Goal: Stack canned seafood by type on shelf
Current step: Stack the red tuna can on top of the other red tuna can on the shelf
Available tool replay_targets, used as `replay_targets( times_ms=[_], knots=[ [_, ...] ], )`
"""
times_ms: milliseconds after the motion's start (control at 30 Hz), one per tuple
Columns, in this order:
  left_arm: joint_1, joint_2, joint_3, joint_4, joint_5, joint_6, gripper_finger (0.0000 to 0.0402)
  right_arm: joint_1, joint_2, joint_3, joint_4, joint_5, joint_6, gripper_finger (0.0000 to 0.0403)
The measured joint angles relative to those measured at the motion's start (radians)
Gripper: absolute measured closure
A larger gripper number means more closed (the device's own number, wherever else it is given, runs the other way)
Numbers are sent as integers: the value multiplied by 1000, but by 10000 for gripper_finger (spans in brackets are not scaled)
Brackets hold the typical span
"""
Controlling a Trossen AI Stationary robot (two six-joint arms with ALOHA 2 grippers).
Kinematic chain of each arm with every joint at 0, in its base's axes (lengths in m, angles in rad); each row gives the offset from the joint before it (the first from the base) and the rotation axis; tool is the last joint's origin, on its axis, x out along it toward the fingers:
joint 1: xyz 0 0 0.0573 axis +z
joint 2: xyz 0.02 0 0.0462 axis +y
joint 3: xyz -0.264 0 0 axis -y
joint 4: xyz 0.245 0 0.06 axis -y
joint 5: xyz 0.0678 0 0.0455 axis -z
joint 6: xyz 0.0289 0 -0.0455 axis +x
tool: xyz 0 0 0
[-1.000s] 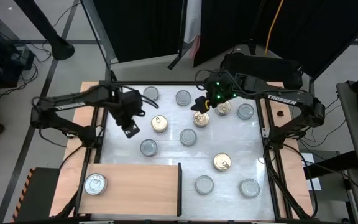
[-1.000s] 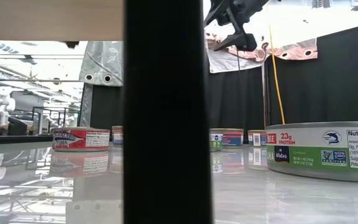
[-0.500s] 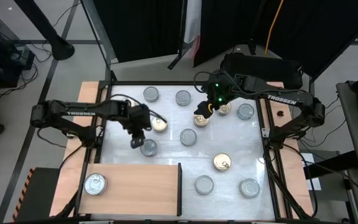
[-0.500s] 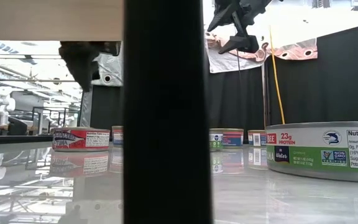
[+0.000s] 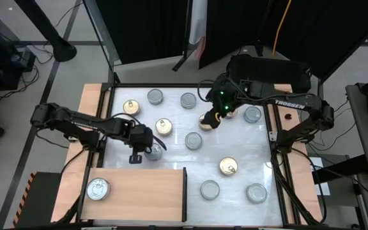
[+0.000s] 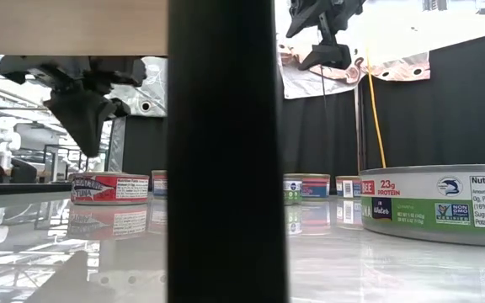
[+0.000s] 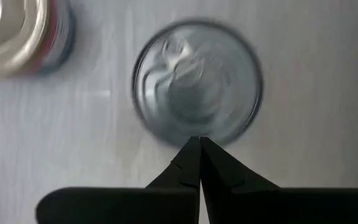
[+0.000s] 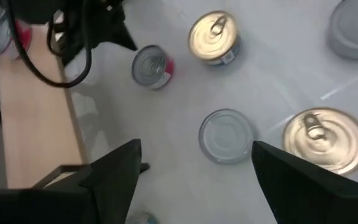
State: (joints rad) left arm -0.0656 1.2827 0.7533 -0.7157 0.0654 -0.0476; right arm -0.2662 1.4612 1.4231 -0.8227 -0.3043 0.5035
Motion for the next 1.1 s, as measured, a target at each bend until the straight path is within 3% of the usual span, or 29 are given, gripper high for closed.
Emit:
replay_targets(
  times_ms=[267,833,1100],
  knots=[
    [-62,0,-36,-9,-104,-49,400,41,0,0,-1,-67,-16,106],
    [-75,0,-124,71,-97,-51,401,46,-9,1,-3,-68,-21,106],
    [-75,-27,-35,15,-102,-43,401,46,-9,1,-6,-66,-10,106]
  ],
)
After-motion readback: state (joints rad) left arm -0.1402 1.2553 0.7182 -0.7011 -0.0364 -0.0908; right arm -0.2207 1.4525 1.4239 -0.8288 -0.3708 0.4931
